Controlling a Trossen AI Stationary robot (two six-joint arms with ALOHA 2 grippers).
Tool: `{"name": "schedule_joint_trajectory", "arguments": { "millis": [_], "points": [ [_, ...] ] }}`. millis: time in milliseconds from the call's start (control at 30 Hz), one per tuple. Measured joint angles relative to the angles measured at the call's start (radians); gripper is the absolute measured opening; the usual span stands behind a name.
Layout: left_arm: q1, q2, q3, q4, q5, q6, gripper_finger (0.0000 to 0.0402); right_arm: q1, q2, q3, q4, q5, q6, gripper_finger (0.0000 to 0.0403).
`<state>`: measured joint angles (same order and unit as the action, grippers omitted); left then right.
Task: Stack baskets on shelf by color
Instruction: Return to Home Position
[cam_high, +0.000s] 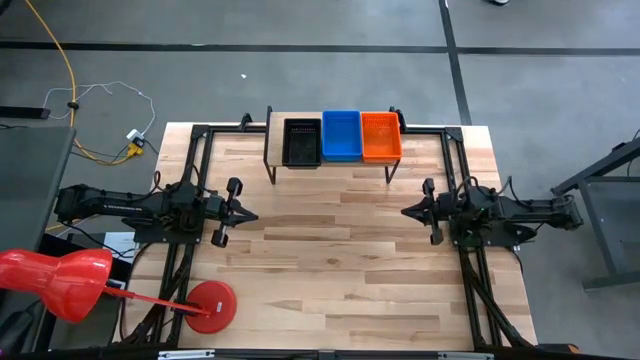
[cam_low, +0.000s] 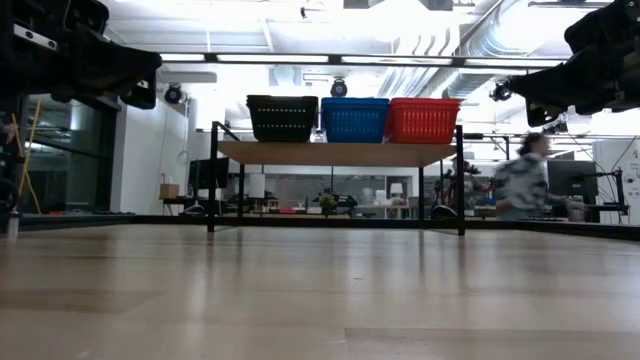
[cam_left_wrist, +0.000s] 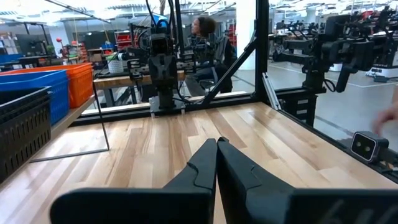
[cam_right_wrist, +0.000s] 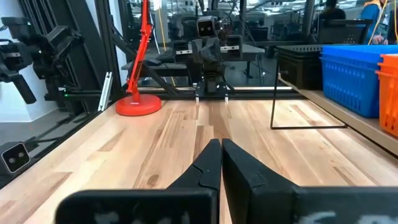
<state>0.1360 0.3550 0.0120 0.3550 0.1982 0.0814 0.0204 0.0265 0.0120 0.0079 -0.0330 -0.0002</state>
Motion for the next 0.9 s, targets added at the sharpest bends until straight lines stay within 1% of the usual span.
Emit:
{"name": "schedule_joint_trajectory", "arguments": {
  "millis": [467, 900],
  "points": [
    [-0.004, -0.008, 0.000, -0.005, -0.001, 0.000, 0.0000, 0.000, 0.000, 0.001, -0.003, 0.000, 0.000, 0.0002],
    [-0.072, -0.222, 0.001, -0.029, 0.000, 0.000, 0.0000, 0.000, 0.000, 0.001, -0.004, 0.000, 0.000, 0.0002]
  ]
}}
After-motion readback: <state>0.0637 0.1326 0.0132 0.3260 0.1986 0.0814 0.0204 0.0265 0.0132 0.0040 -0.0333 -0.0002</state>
